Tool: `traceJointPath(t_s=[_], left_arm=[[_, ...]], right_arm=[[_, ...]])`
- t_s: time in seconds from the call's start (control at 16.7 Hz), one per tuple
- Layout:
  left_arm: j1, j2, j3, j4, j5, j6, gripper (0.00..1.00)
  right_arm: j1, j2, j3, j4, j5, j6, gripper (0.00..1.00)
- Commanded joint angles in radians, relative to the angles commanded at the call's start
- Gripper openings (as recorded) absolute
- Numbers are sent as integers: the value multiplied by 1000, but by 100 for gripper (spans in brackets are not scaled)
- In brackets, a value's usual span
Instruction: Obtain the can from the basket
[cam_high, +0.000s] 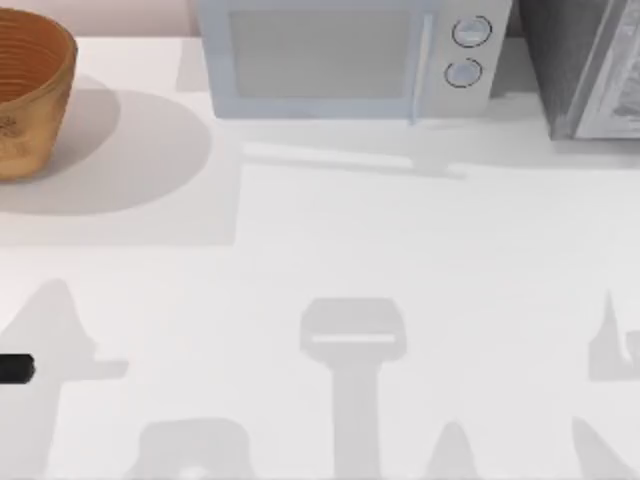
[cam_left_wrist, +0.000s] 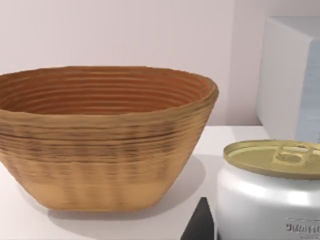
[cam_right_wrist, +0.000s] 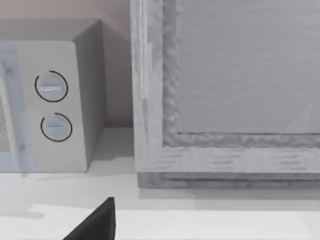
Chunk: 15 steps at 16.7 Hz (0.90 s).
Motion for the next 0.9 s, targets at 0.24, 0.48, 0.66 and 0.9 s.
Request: traceJointPath(t_s=[0.24,0.48,0.66,0.9], left_arm=[[-24,85,59,54,77,4,0],[-76,313,167,159,255,11,0],[-115,500,249,246,386,13,0],[-164,737,348,356,547,9,0]], right_arm=[[0,0,0,0,0,0,100],[0,0,0,0,0,0,100],[0,0,0,0,0,0,100],[0,0,0,0,0,0,100]])
